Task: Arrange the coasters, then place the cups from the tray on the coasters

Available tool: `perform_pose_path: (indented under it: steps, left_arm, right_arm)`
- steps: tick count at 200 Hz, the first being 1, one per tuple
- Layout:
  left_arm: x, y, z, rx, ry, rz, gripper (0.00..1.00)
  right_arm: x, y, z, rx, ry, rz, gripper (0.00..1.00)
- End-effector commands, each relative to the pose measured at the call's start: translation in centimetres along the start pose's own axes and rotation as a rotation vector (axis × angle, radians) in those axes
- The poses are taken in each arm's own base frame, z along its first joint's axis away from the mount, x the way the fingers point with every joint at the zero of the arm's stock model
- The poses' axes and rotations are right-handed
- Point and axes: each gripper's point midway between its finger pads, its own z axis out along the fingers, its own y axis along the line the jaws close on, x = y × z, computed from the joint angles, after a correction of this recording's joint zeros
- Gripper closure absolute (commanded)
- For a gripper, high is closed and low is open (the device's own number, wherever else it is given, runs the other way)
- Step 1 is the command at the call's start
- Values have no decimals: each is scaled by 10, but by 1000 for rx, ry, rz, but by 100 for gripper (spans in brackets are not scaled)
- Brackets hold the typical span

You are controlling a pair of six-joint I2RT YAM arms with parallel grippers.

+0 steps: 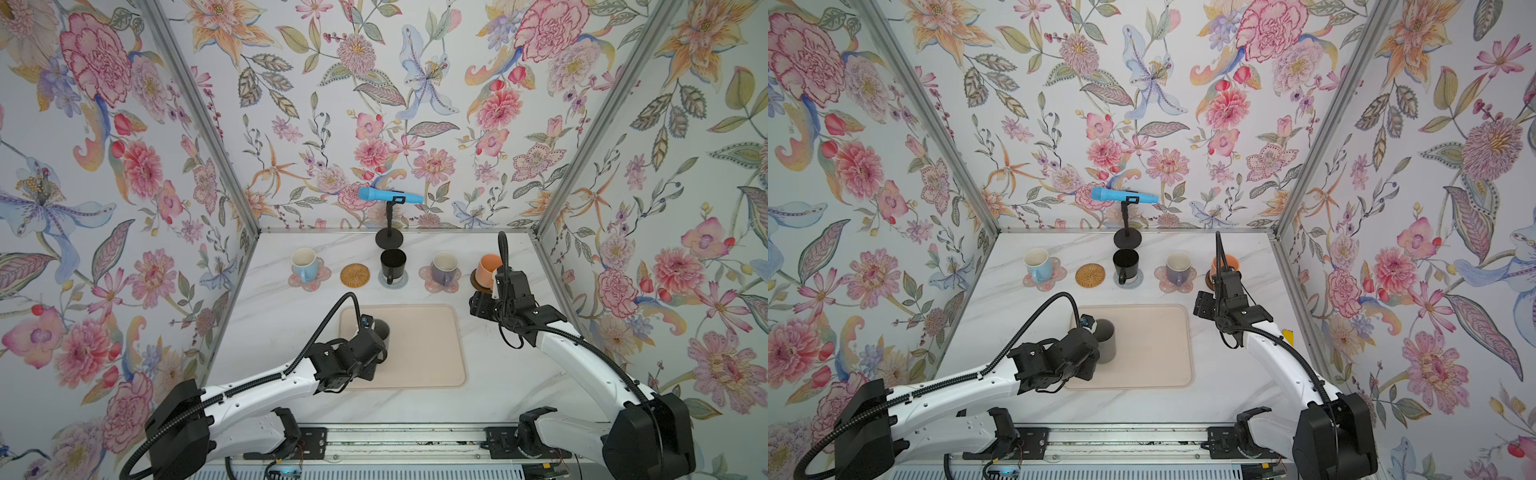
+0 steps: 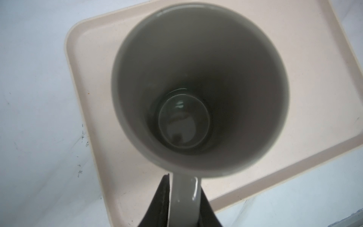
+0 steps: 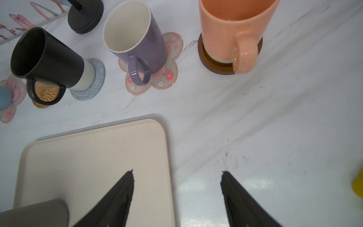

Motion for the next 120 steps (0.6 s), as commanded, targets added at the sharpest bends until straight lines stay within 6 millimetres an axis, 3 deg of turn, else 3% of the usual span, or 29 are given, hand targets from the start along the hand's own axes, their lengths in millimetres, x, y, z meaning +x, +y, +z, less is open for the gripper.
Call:
perform_pose_path:
  steps: [1, 76, 120]
  left_arm:
    - [2, 3, 3, -22, 1, -4, 67]
    - [-5, 1, 2, -17, -23, 14, 63]
    - [-2, 1, 9, -37, -3, 21, 68]
  right_arm:
    - [-6, 3, -5, -20, -20, 21, 28]
    - [-2, 1, -3, -15, -11, 16, 28]
    - [-1, -2, -7, -11, -21, 12, 28]
